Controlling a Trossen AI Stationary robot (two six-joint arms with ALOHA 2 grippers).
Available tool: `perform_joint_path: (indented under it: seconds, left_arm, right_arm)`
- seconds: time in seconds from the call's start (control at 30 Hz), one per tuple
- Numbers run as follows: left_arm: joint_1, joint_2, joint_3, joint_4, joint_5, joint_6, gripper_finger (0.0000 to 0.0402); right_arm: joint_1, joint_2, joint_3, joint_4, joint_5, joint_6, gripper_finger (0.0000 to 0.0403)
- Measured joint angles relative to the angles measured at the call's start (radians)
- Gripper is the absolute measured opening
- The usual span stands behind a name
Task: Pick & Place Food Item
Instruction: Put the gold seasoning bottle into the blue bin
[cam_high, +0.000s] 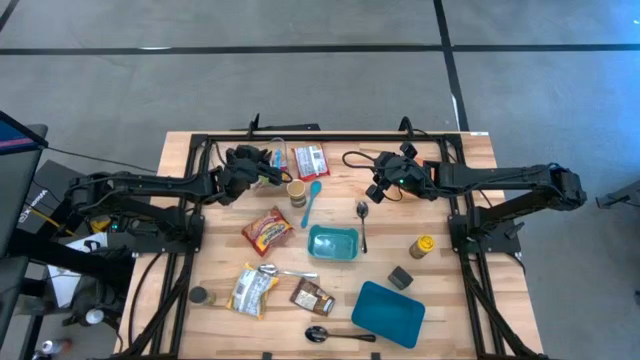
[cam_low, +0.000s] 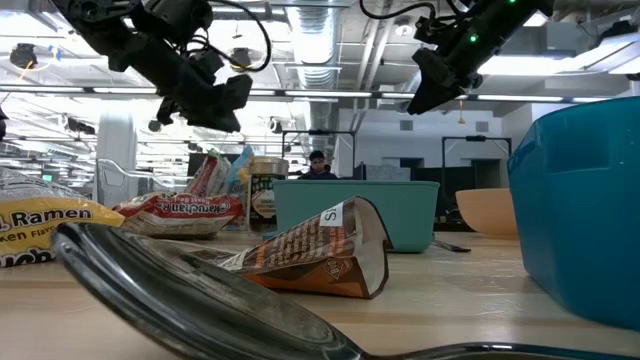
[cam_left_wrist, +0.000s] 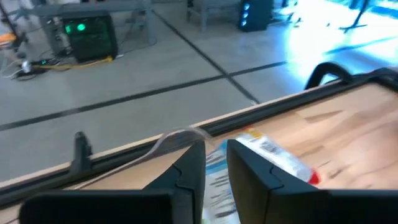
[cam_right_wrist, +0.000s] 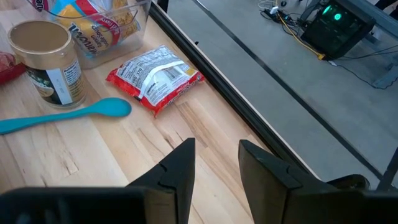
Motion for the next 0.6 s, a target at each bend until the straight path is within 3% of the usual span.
perform_joint_path:
  seconds: [0.2,0.3,0.6]
  left_arm:
    - [-0.054,-0.019,0.000,0.043,0.003,0.123,0.0028]
    - [-0.079,-0.024,0.000,0.059,0.053,0.206,0.0013]
    - [-0.101,-0.023,0.000,0.093,0.425,0.332,0.0006]
  right_arm:
    - [0.000,0.000,0.000,-0.003,0.000,0.000,0.0116]
    - [0.000,0.000,0.000,-0.006,0.000,0.000,0.0116]
    - [0.000,0.000,0.000,-0.032,0.000,0.000,0.0116]
